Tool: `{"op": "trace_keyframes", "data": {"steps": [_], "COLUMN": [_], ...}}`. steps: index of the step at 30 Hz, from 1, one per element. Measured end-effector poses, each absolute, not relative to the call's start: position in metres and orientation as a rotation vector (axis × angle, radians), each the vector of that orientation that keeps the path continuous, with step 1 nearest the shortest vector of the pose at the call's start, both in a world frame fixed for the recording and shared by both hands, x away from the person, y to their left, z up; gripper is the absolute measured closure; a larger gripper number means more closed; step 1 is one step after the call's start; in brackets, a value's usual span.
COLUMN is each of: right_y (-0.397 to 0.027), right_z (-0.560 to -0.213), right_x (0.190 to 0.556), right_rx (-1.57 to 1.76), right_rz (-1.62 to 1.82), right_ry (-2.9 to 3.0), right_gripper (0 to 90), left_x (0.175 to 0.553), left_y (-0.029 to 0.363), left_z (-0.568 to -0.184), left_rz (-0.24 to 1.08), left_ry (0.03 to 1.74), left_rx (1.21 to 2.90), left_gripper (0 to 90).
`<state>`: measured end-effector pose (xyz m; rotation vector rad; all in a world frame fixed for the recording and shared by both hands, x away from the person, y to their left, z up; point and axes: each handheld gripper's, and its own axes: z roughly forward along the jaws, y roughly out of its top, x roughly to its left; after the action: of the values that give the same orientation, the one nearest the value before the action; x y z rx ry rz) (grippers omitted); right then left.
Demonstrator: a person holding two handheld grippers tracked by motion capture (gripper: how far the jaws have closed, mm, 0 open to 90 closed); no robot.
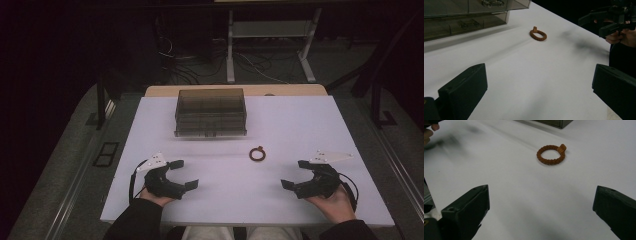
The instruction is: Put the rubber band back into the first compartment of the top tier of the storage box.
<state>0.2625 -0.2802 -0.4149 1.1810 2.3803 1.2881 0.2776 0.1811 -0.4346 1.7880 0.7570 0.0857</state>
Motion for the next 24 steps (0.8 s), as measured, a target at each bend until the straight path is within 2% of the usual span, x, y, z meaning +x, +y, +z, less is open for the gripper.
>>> {"op": "trace_keyframes", "data": {"steps": [24], "right_y": [-0.274], "right_z": [-0.393], "right_x": [0.278], "right_rx": [1.133], "right_rz": [1.244], "right_ry": [2.449], "right_gripper": [0.1], "left_x": [0.277], "left_y": [0.182], "left_z": [-0.435], "left_rz": [0.077], "left_ry": [0.768], "left_rx": [1.78], "left_gripper": [0.0]}}
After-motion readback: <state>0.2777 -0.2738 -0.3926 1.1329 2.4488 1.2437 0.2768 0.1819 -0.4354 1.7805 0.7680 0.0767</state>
